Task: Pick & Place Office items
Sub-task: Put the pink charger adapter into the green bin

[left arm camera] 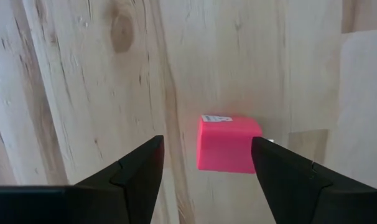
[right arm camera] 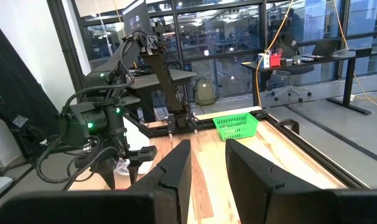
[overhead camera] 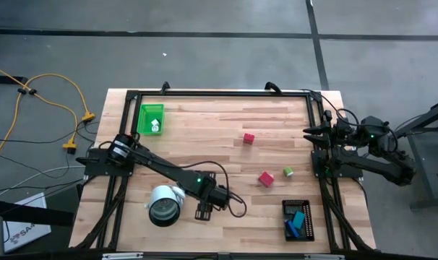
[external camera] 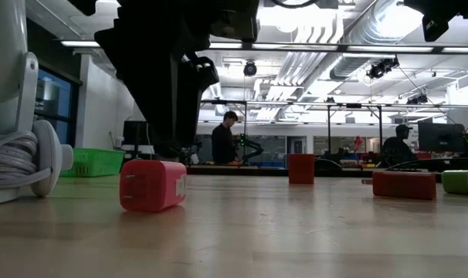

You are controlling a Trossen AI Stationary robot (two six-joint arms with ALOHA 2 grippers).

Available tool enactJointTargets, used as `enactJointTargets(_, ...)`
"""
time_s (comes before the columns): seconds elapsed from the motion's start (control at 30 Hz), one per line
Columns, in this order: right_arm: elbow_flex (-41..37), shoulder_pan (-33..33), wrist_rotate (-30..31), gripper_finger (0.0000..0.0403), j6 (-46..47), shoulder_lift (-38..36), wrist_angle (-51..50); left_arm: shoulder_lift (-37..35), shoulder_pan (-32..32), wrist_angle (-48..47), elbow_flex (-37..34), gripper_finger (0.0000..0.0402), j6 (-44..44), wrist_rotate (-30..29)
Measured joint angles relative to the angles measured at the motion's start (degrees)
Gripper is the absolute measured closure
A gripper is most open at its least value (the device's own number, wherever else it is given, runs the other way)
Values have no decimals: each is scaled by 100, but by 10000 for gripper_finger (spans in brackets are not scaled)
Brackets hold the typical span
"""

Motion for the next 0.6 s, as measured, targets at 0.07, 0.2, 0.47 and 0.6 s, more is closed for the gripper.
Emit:
enactJointTargets(0.07, 0, -1, 0, 316, 0, 0, 0, 47, 0, 29, 2, 167, -64, 49)
enactJointTargets(0.2, 0, 0, 0, 316, 0, 0, 0, 105, 0, 13, -6, 167, -150, 265)
enactJointTargets(0.47, 0, -1, 0, 316, 0, 0, -2, 136, -24, 1, -2, 167, -167, 381)
enactJointTargets(0.6, 0, -1, 0, 316, 0, 0, -2, 136, -24, 1, -2, 167, -167, 369)
